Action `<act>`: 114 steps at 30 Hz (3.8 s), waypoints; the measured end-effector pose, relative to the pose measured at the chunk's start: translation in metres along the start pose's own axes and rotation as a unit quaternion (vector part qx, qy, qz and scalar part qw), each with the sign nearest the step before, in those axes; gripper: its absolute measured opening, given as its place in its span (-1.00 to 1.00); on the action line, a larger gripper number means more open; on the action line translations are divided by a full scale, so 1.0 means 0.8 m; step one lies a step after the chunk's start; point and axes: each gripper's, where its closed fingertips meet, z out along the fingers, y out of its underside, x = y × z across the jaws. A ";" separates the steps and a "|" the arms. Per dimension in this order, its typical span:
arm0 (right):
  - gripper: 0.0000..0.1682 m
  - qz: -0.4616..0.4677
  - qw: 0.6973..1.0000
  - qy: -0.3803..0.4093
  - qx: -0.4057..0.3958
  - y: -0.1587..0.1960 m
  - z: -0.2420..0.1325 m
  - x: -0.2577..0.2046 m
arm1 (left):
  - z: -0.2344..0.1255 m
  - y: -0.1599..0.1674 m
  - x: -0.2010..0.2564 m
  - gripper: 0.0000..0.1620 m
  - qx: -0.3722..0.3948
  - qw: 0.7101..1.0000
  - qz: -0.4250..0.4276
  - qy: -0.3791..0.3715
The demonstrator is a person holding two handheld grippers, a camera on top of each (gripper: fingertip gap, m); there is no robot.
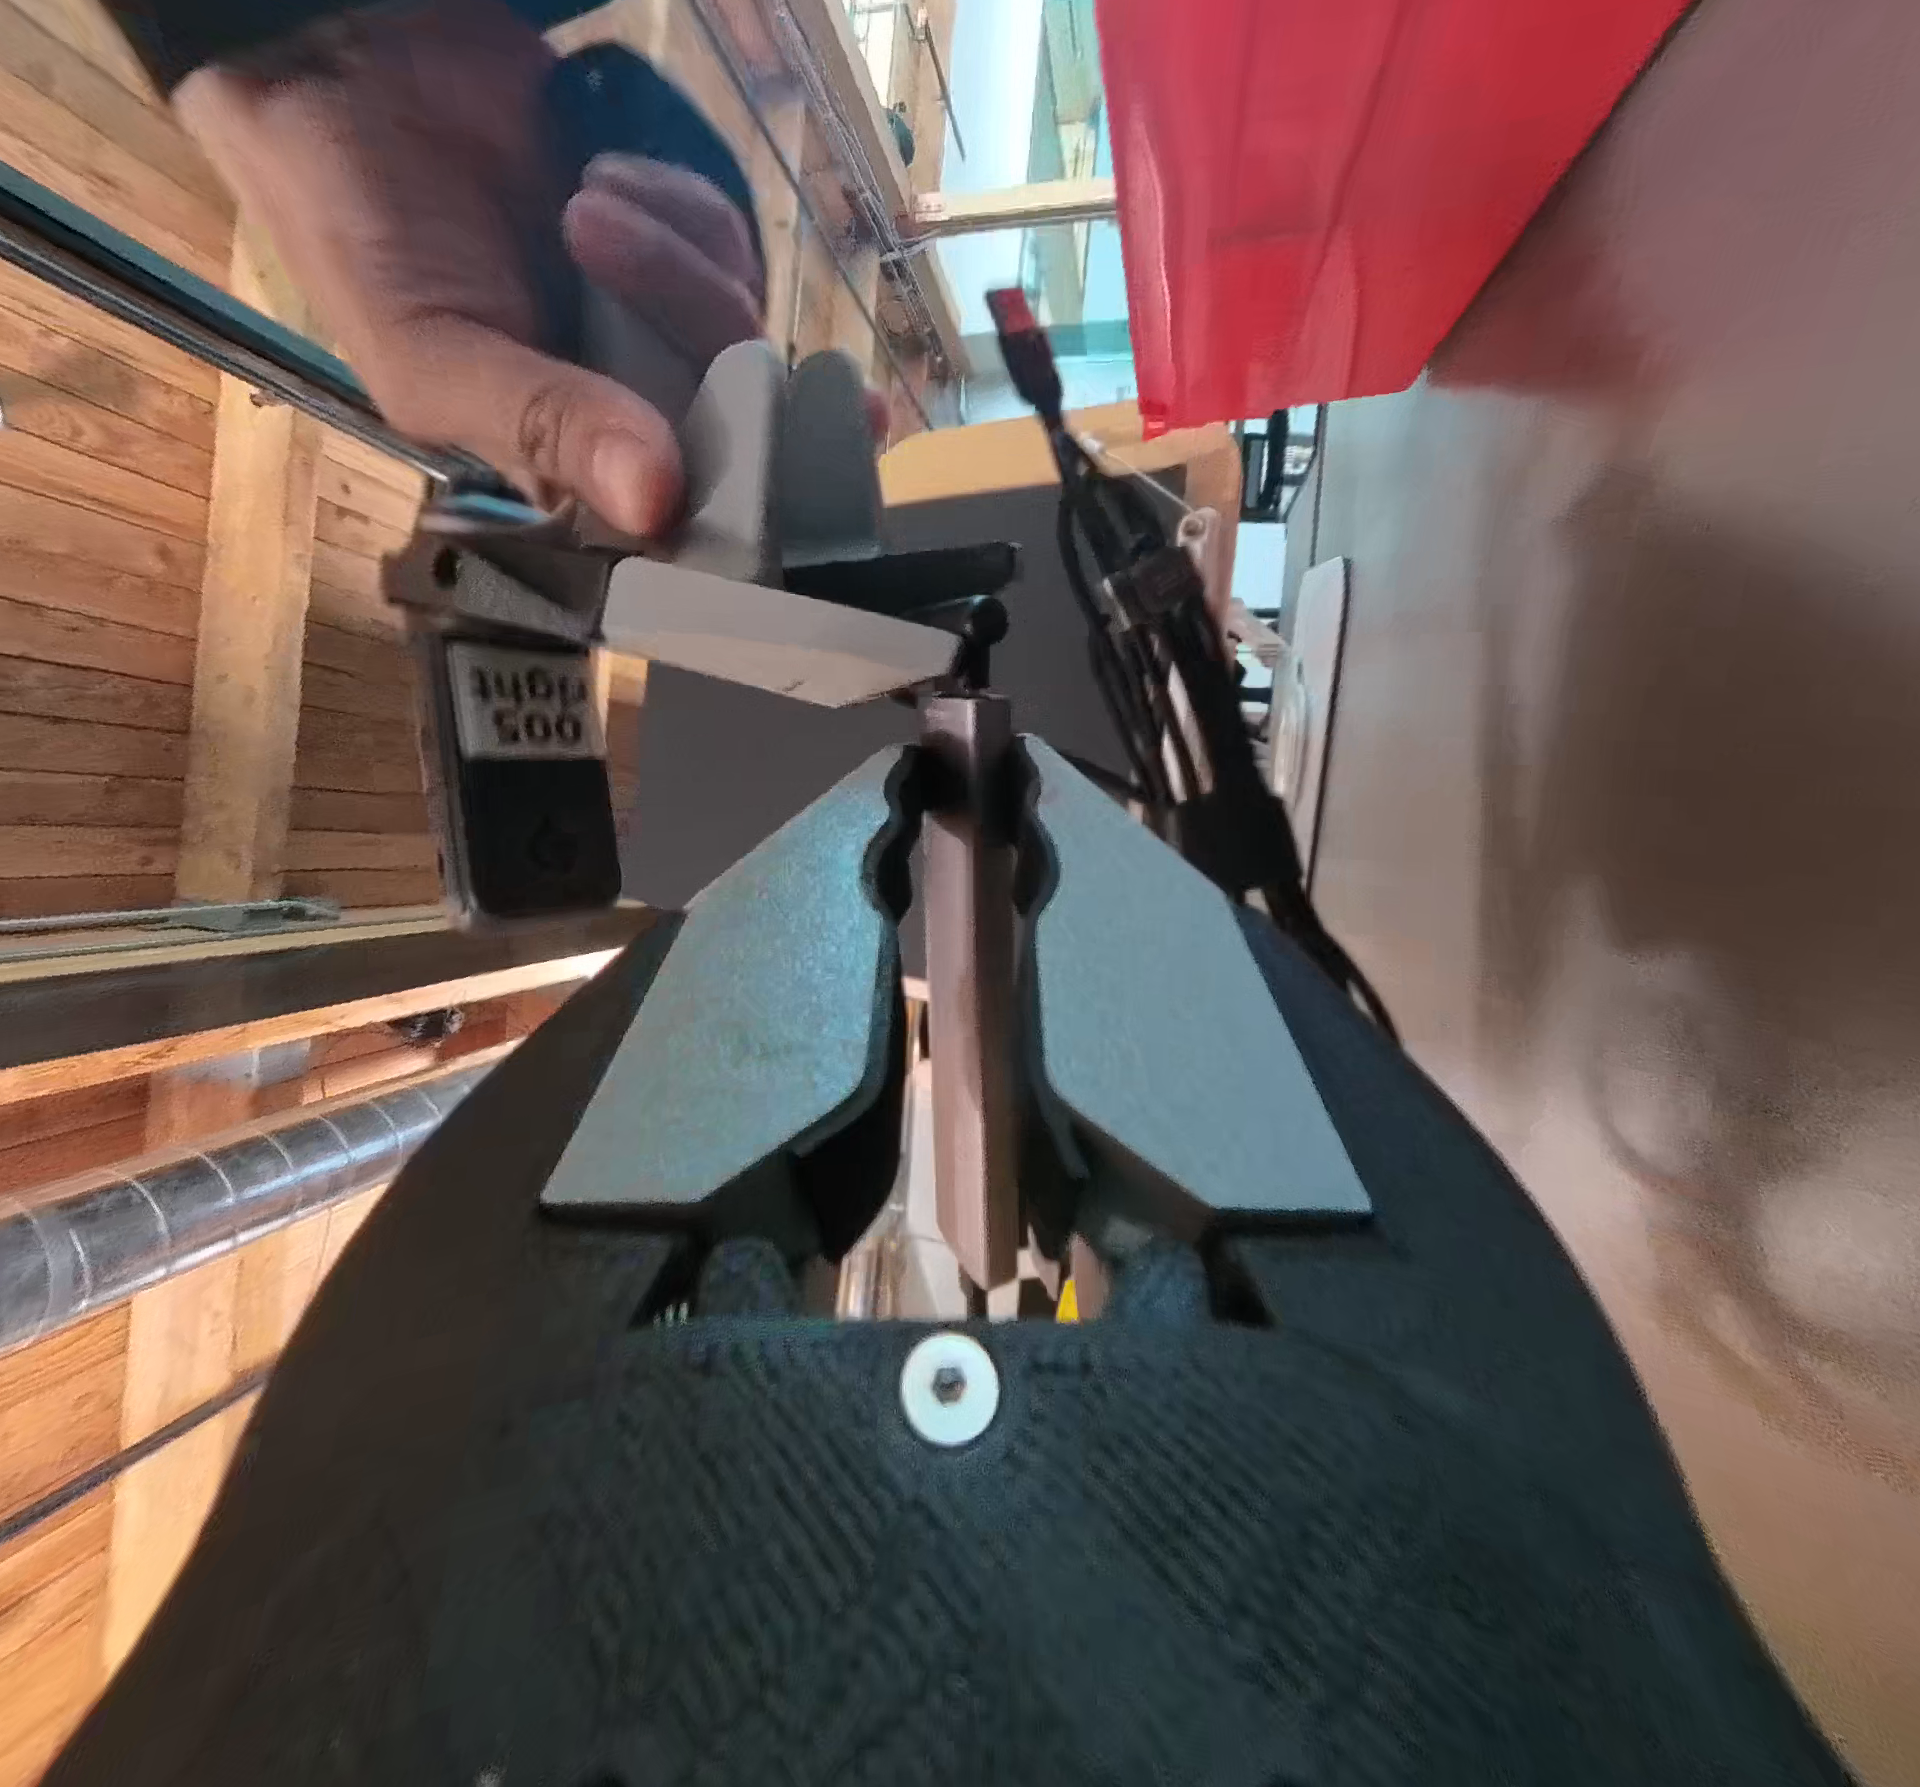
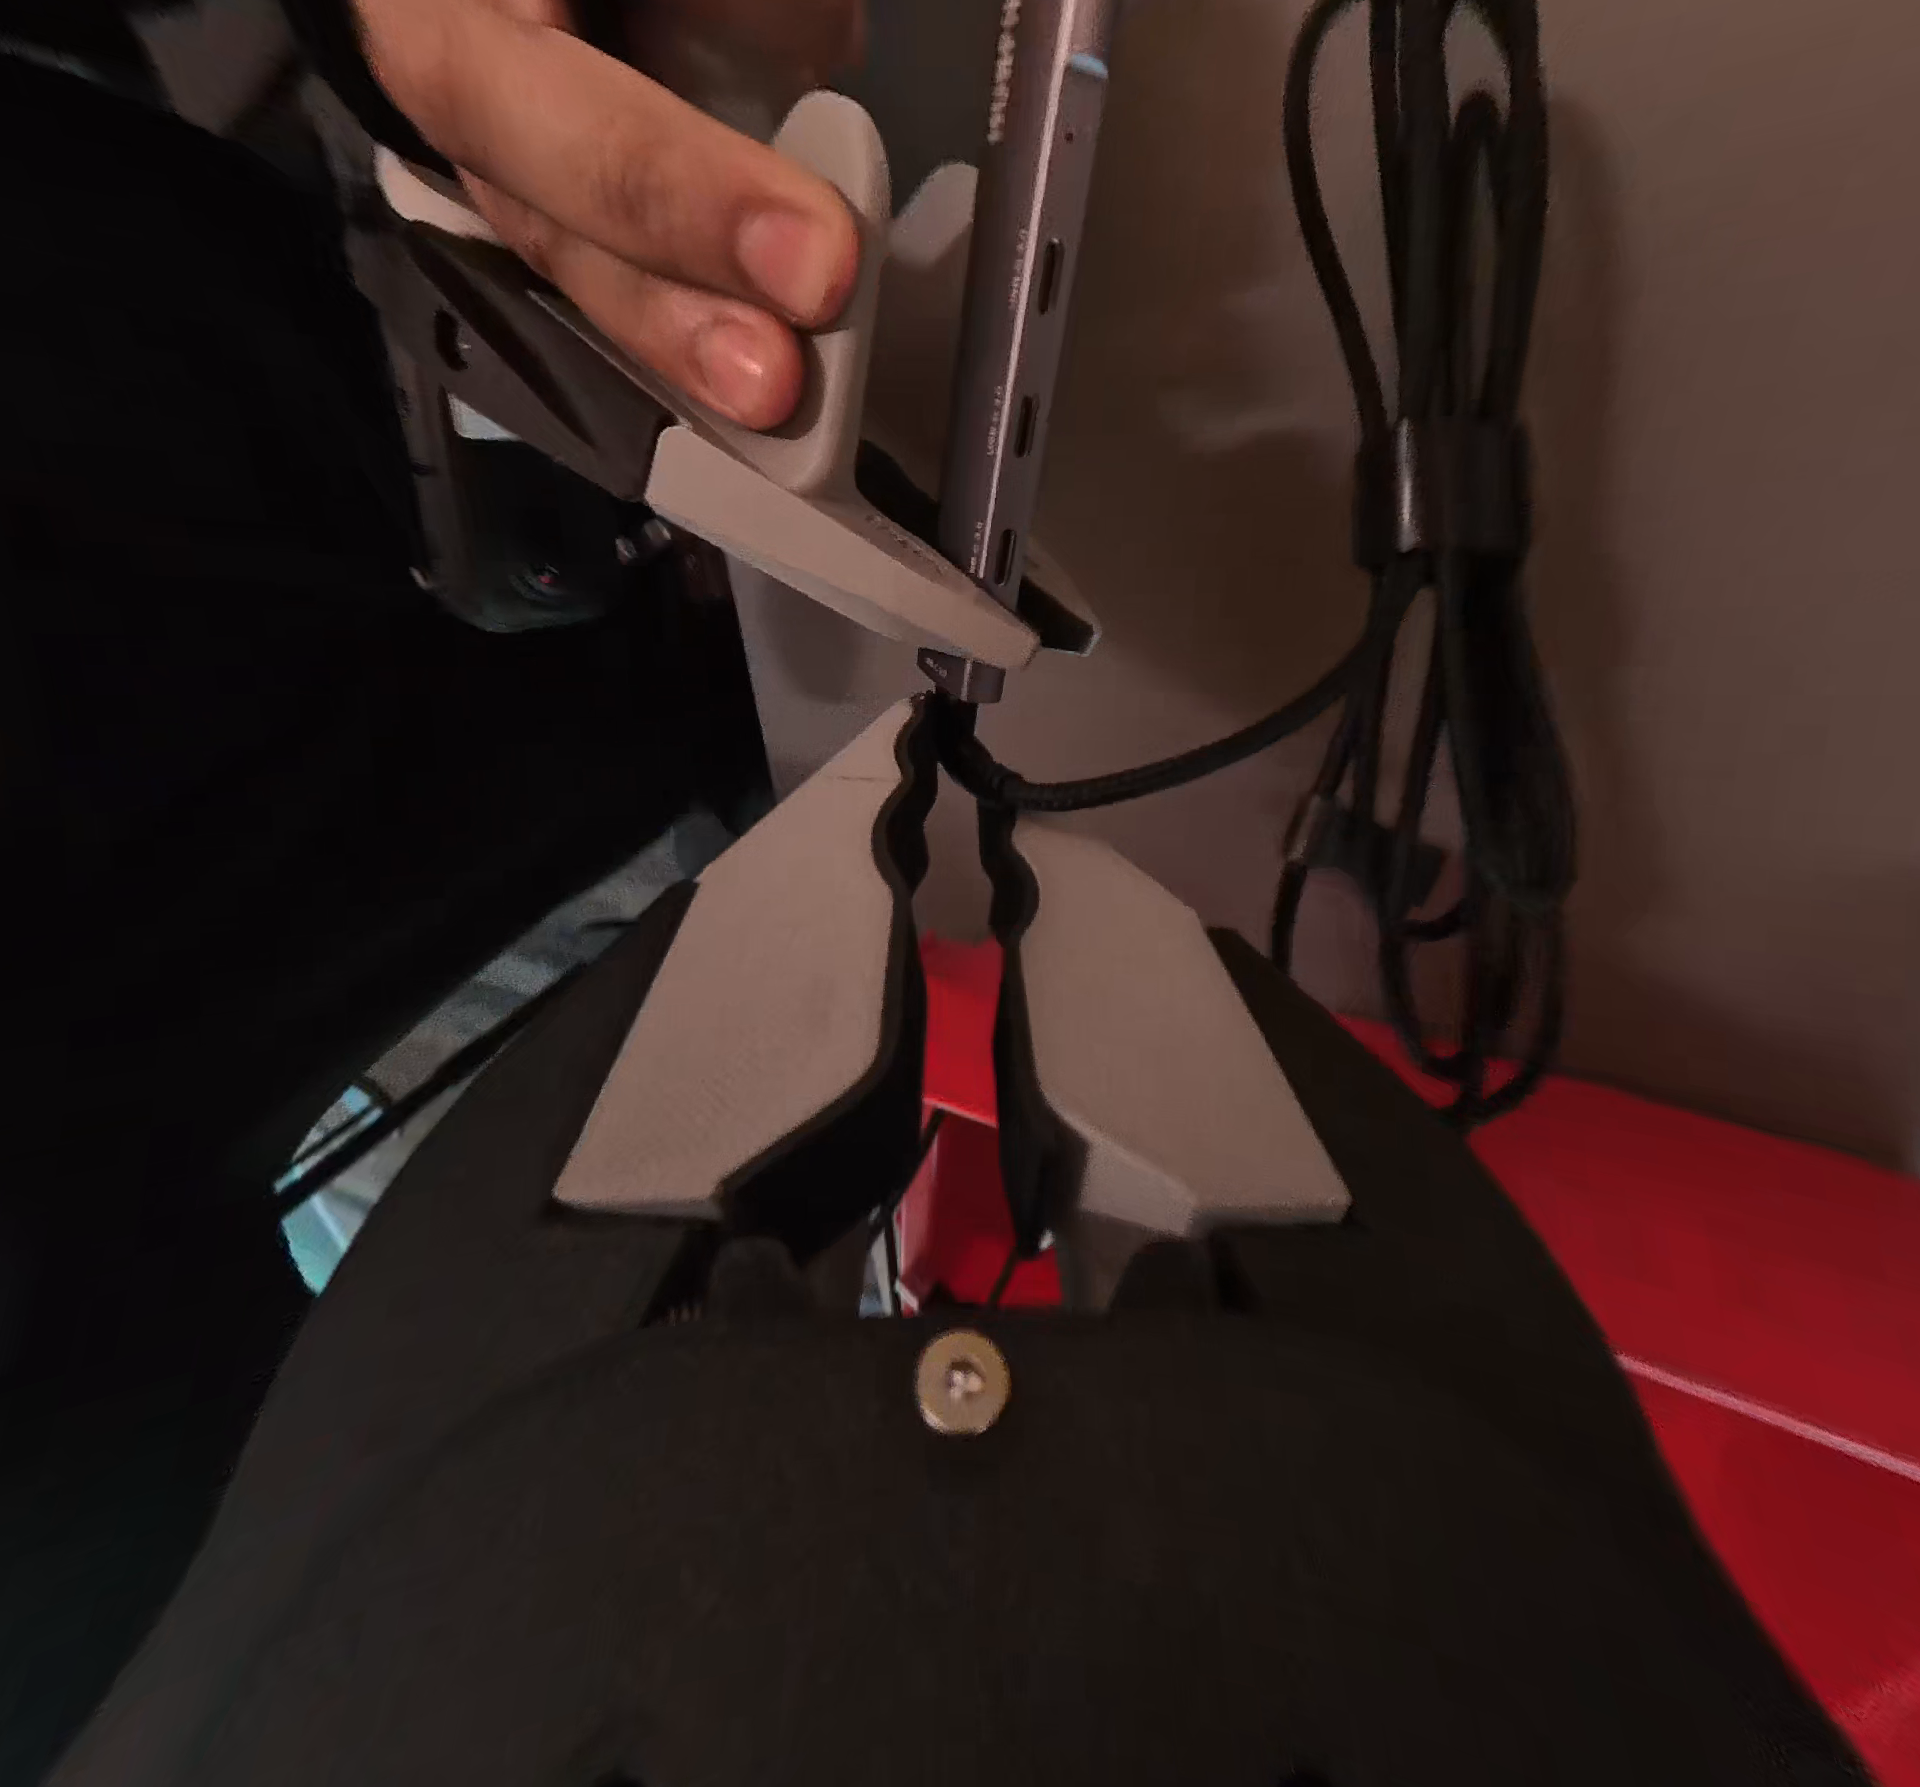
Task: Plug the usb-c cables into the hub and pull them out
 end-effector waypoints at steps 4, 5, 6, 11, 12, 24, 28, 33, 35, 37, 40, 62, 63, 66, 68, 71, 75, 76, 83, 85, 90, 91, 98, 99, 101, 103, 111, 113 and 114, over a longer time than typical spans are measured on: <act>-0.90 0.021 0.995 0.065 -0.074 0.007 0.005 0.018 | 0.003 -0.004 0.017 -0.80 -0.004 0.999 0.008 0.031; -0.89 0.023 0.992 0.084 -0.087 0.007 0.005 0.023 | 0.004 -0.001 0.020 -0.80 -0.011 0.999 0.015 0.035; -0.88 0.026 0.990 0.097 -0.098 0.007 0.005 0.026 | 0.004 -0.001 0.022 -0.80 -0.010 0.999 0.016 0.039; -0.86 0.032 0.978 0.175 -0.107 -0.007 -0.005 0.046 | 0.008 0.013 0.026 -0.79 -0.045 0.998 0.010 0.051; -0.85 0.029 0.975 0.188 -0.115 -0.006 -0.006 0.047 | 0.009 0.013 0.028 -0.79 -0.049 0.997 0.009 0.053; -0.92 -0.090 0.890 0.336 0.294 -0.053 -0.086 -0.013 | 0.014 0.031 0.014 -0.91 -0.072 0.988 -0.113 0.071; -0.67 -0.098 0.823 0.434 0.354 -0.033 -0.069 -0.015 | 0.010 0.016 0.013 -0.91 -0.045 0.988 -0.122 0.081; -0.59 -0.153 0.807 0.501 0.273 -0.014 -0.025 -0.010 | -0.003 0.004 0.014 -0.91 -0.004 0.979 -0.152 0.132; -0.65 -0.181 0.788 0.534 0.246 -0.017 -0.017 -0.007 | -0.006 -0.002 0.014 -0.91 -0.002 0.973 -0.165 0.162; -0.75 -0.208 0.775 0.555 0.219 -0.019 -0.008 -0.003 | -0.008 -0.007 0.011 -0.92 -0.007 0.964 -0.189 0.185; -0.86 -0.233 0.746 0.597 0.180 -0.018 -0.010 0.009 | -0.010 -0.014 0.007 -0.90 -0.007 0.952 -0.218 0.214; -1.00 -0.372 0.698 0.569 0.225 -0.036 0.004 -0.033 | -0.023 -0.018 0.019 -0.91 0.008 0.901 -0.320 0.293; -1.00 -0.368 0.704 0.567 0.218 -0.036 0.004 -0.030 | -0.022 -0.016 0.019 -0.91 0.004 0.903 -0.316 0.291; -1.00 -0.358 0.721 0.556 0.209 -0.035 0.001 -0.027 | -0.021 -0.013 0.018 -0.91 0.007 0.901 -0.322 0.290; -1.00 -0.359 0.721 0.554 0.208 -0.035 0.000 -0.028 | -0.022 -0.013 0.017 -0.91 0.005 0.895 -0.335 0.295; -1.00 -0.363 0.721 0.555 0.201 -0.034 0.001 -0.028 | -0.022 -0.013 0.018 -0.91 -0.002 0.894 -0.333 0.301; -0.93 -0.364 0.719 0.562 0.188 -0.031 0.001 -0.031 | -0.023 -0.015 0.020 -0.91 -0.004 0.893 -0.326 0.310; -0.80 -0.361 0.716 0.565 0.196 -0.030 -0.002 -0.033 | -0.024 -0.015 0.020 -0.91 -0.005 0.892 -0.327 0.312; -0.90 -0.350 0.727 0.558 0.196 -0.022 -0.003 -0.029 | -0.025 -0.018 0.019 -0.91 0.004 0.886 -0.342 0.313; -0.92 -0.350 0.730 0.553 0.197 -0.024 0.000 -0.028 | -0.025 -0.021 0.019 -0.91 0.006 0.886 -0.342 0.314; -0.94 -0.351 0.732 0.546 0.207 -0.029 -0.001 -0.030 | -0.025 -0.021 0.019 -0.91 0.005 0.885 -0.343 0.314; -0.94 -0.346 0.737 0.539 0.214 -0.031 -0.001 -0.029 | -0.025 -0.019 0.019 -0.91 0.003 0.884 -0.345 0.314; -0.94 -0.300 0.779 0.520 0.179 -0.035 0.001 0.002 | -0.014 0.001 0.034 -0.91 -0.031 0.881 -0.368 0.295; -0.94 -0.281 0.790 0.518 0.171 -0.034 -0.002 0.011 | -0.010 0.006 0.035 -0.91 -0.041 0.879 -0.377 0.288; -0.93 -0.258 0.805 0.513 0.150 -0.034 -0.008 0.024 | -0.001 0.012 0.040 -0.91 -0.058 0.856 -0.424 0.291; -0.93 -0.245 0.806 0.524 0.129 -0.035 -0.018 0.034 | 0.009 0.021 0.037 -0.91 -0.077 0.861 -0.428 0.263; -0.93 -0.215 0.840 0.480 0.134 -0.036 -0.015 0.047 | 0.015 0.027 0.047 -0.91 -0.078 0.838 -0.475 0.258; -0.93 -0.220 0.846 0.466 0.135 -0.034 -0.016 0.042 | 0.011 0.023 0.043 -0.91 -0.067 0.840 -0.474 0.253; -0.93 -0.221 0.850 0.458 0.134 -0.033 -0.016 0.041 | 0.011 0.021 0.042 -0.90 -0.065 0.841 -0.474 0.251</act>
